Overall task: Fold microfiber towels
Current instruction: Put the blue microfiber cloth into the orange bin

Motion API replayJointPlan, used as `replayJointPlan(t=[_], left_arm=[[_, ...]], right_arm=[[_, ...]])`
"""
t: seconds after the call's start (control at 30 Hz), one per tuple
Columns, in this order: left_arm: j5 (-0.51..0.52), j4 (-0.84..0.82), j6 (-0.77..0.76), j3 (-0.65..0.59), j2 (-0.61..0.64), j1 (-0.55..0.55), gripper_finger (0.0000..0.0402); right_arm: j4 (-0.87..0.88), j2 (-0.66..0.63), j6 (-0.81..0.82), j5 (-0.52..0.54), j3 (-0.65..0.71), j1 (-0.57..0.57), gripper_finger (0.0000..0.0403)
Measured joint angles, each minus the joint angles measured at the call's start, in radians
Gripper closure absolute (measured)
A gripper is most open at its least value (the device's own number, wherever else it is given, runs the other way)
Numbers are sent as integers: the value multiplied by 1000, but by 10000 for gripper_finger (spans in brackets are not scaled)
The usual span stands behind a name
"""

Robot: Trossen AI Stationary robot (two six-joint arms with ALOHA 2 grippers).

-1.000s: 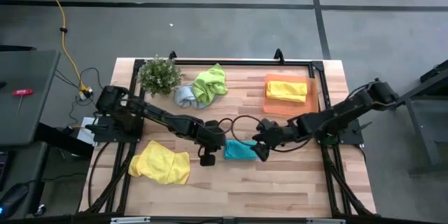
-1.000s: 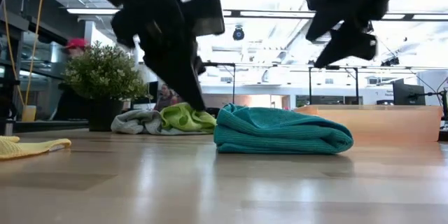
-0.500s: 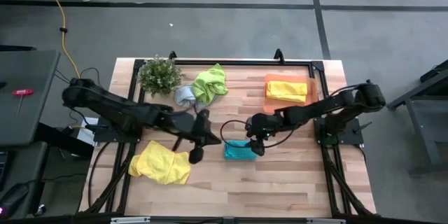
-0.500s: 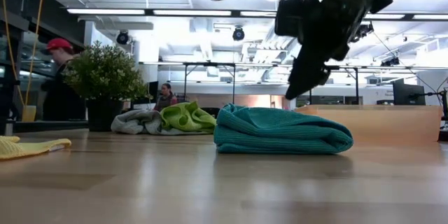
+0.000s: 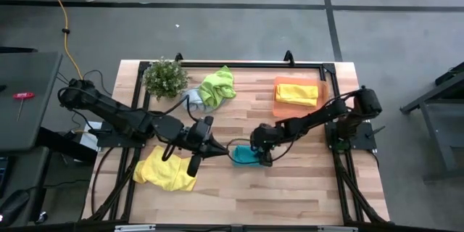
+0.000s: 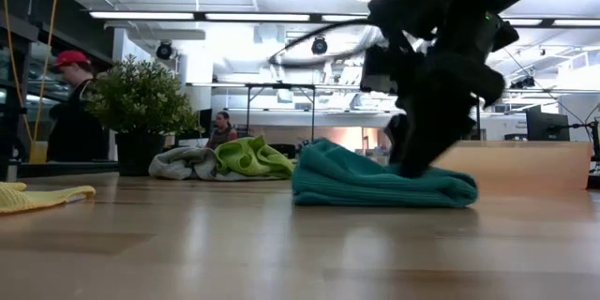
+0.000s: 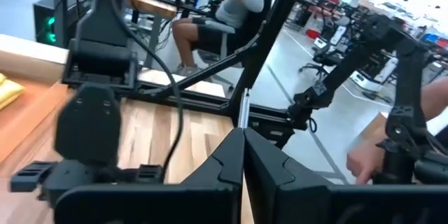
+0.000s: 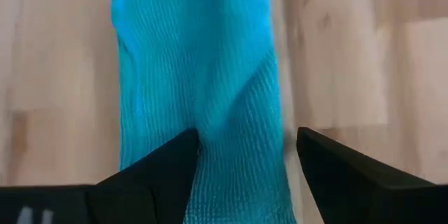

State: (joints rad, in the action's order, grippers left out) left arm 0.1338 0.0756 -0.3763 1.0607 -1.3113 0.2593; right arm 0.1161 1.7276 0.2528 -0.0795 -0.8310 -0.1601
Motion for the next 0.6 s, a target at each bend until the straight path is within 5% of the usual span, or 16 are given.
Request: replayJointPlan(t=[0.3,0.53,0.6], left_arm=[[31,-11,-14,0,1,3,402],[38,-53,12,0,62,-12,402],[35,-80,29,0,97,-18,402]], right_arm=[[11,54,-35,89,-6,-65,217],[33,56,42,39,-6,-82,372],[34,49,76,-4,-4,-80,389]])
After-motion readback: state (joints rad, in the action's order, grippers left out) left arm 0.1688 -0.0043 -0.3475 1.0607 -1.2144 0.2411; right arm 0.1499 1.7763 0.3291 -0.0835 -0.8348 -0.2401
